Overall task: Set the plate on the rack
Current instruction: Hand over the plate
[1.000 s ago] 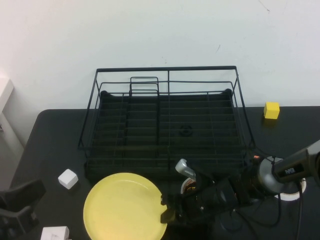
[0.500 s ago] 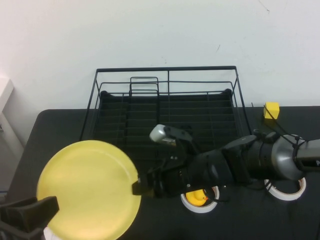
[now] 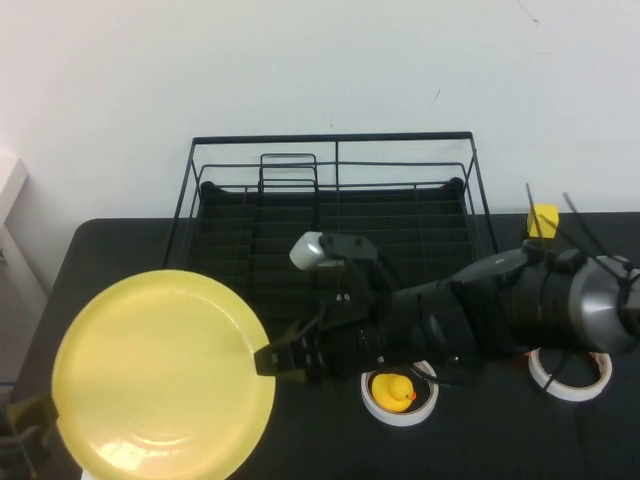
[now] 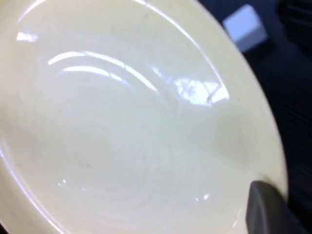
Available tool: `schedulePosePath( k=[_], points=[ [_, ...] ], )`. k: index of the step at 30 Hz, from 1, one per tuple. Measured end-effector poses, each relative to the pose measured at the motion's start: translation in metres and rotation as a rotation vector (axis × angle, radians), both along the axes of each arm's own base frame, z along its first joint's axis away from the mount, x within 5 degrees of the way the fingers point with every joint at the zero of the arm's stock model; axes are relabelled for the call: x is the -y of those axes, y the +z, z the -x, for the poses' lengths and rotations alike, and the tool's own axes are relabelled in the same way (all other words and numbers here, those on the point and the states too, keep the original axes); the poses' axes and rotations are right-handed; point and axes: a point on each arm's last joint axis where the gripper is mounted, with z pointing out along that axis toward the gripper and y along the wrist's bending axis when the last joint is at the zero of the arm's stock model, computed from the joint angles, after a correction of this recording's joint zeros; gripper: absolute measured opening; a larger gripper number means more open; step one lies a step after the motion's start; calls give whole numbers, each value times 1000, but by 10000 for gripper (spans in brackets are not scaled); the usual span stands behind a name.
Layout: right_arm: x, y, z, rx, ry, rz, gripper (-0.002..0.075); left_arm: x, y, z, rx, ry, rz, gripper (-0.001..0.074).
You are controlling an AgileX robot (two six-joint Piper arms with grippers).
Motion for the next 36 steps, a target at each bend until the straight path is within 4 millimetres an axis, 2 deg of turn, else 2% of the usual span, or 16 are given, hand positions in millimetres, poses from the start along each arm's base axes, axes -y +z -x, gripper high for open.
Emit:
schedulePosePath(
  k=[3, 6, 9, 13, 15, 16, 21, 22, 24, 31, 36],
  points=[
    [0, 13, 3, 30, 27, -26, 9, -2, -3, -3, -26, 32, -2, 459],
    [-3, 22, 8, 67, 70, -47, 9, -1, -6, -6, -57, 42, 9, 519],
    [-6, 27, 14, 91, 106, -54, 9, 1, -9, -10, -87, 47, 26, 568],
    [-9, 27, 17, 116, 133, -51, 9, 3, -11, -13, -104, 42, 38, 580],
    [-9, 27, 17, 121, 138, -50, 9, 3, -11, -13, -105, 41, 43, 542],
    [-9, 27, 17, 124, 139, -50, 9, 3, -11, -13, -105, 41, 43, 499],
    [-9, 28, 17, 143, 146, -56, 10, 4, -11, -14, -94, 28, 32, 134],
    [-9, 28, 16, 156, 147, -58, 10, 4, -10, -14, -89, 22, 26, 103],
    [-9, 28, 15, 186, 150, -63, 10, 4, -9, -15, -69, 8, 24, 69],
    [-8, 31, 14, 224, 181, -91, 20, 7, -7, -14, -49, -52, -4, 66],
    [-8, 31, 14, 278, 220, -90, 72, 8, -7, -14, -45, -69, -21, 62]
  ],
)
